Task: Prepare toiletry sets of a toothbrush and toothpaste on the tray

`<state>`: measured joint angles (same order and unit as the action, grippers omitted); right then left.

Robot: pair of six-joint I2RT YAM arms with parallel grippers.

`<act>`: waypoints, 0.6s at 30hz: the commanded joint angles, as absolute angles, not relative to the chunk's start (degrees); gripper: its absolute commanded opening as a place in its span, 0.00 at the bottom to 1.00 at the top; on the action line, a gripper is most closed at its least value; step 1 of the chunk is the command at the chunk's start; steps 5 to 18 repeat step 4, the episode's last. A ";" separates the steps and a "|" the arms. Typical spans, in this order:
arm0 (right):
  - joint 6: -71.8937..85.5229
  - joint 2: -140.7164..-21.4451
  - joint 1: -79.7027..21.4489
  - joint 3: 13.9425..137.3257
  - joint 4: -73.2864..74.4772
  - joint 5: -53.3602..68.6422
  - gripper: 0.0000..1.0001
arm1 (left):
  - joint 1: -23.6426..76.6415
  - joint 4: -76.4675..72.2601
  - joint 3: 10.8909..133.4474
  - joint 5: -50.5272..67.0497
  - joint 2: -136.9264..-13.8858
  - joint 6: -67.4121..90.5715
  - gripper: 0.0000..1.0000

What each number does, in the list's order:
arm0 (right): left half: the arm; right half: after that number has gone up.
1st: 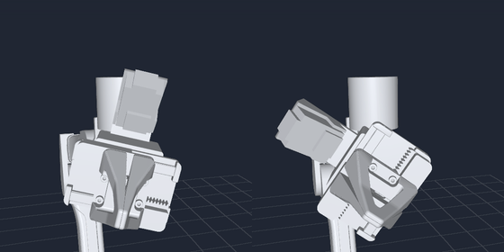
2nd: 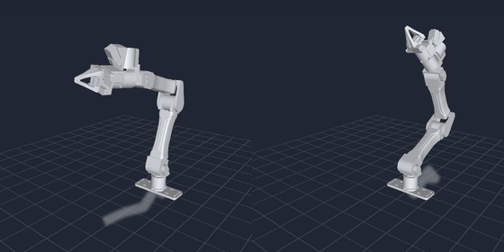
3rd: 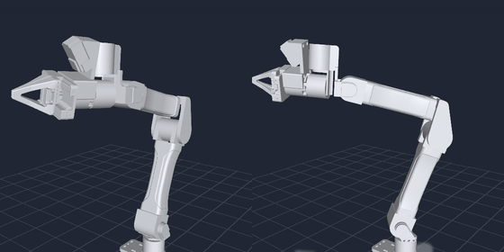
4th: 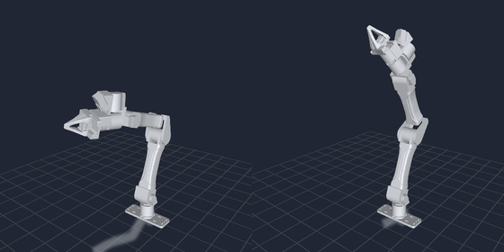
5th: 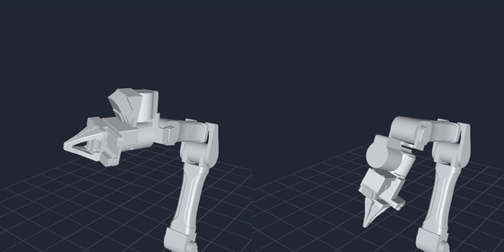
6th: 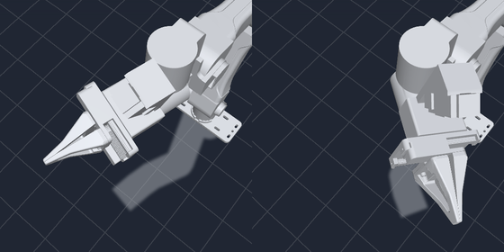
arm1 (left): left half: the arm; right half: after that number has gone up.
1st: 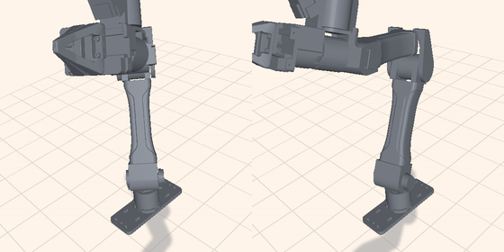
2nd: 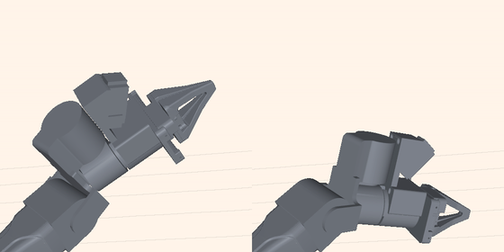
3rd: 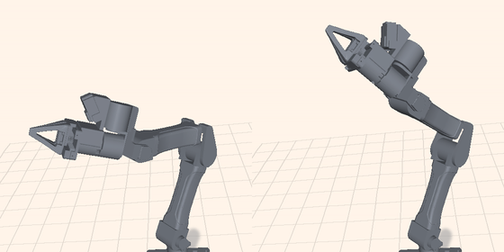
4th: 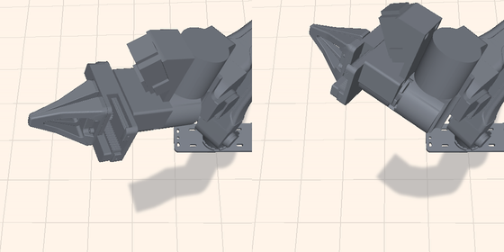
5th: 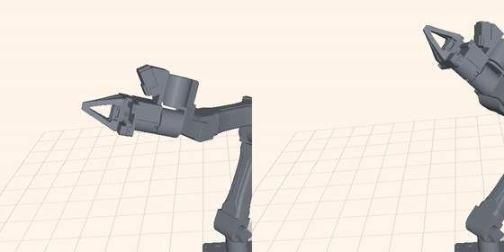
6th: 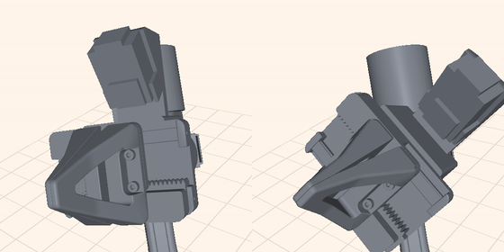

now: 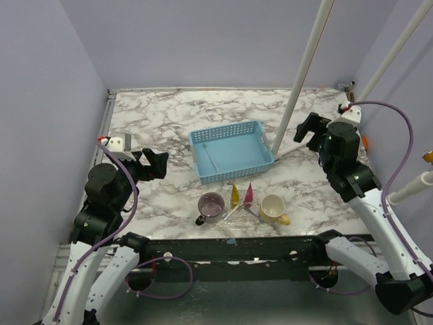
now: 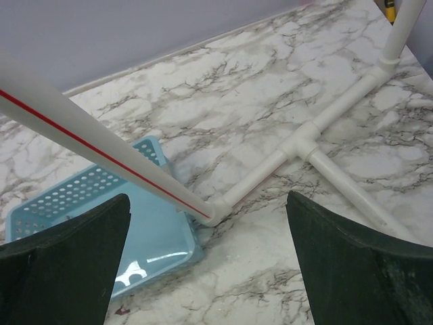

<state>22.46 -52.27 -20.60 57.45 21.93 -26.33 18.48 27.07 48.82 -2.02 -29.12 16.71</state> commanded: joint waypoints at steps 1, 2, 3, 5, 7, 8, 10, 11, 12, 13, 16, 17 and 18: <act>22.44 -50.87 -20.37 57.19 21.97 -27.52 1.00 | 18.19 25.73 47.91 -3.60 -28.25 15.60 0.91; 22.47 -50.87 -20.39 57.36 22.04 -27.74 1.00 | 18.19 25.66 47.86 -3.56 -28.29 15.56 0.91; 22.61 -50.92 -20.39 57.39 22.15 -28.36 1.00 | 18.19 25.66 47.90 -3.45 -28.30 15.56 0.91; 22.72 -50.97 -20.39 57.48 22.31 -28.95 1.00 | 18.19 25.66 47.90 -3.43 -28.38 15.56 0.91; 22.72 -50.97 -20.39 57.48 22.31 -28.95 1.00 | 18.19 25.66 47.90 -3.43 -28.38 15.56 0.91; 22.72 -50.97 -20.39 57.48 22.31 -28.95 1.00 | 18.19 25.66 47.90 -3.43 -28.38 15.56 0.91; 22.72 -50.97 -20.39 57.48 22.31 -28.95 1.00 | 18.19 25.66 47.90 -3.43 -28.38 15.56 0.91; 22.72 -50.97 -20.39 57.48 22.31 -28.95 1.00 | 18.19 25.66 47.90 -3.43 -28.38 15.56 0.91; 22.72 -50.97 -20.39 57.48 22.31 -28.95 1.00 | 18.19 25.66 47.90 -3.43 -28.38 15.56 0.91; 22.72 -50.97 -20.39 57.48 22.31 -28.95 1.00 | 18.19 25.66 47.90 -3.43 -28.38 15.56 0.91; 22.72 -50.97 -20.39 57.48 22.31 -28.95 1.00 | 18.19 25.66 47.90 -3.43 -28.38 15.56 0.91; 22.72 -50.97 -20.39 57.48 22.31 -28.95 1.00 | 18.19 25.66 47.90 -3.43 -28.38 15.56 0.91; 22.72 -50.97 -20.39 57.48 22.31 -28.95 1.00 | 18.19 25.66 47.90 -3.43 -28.38 15.56 0.91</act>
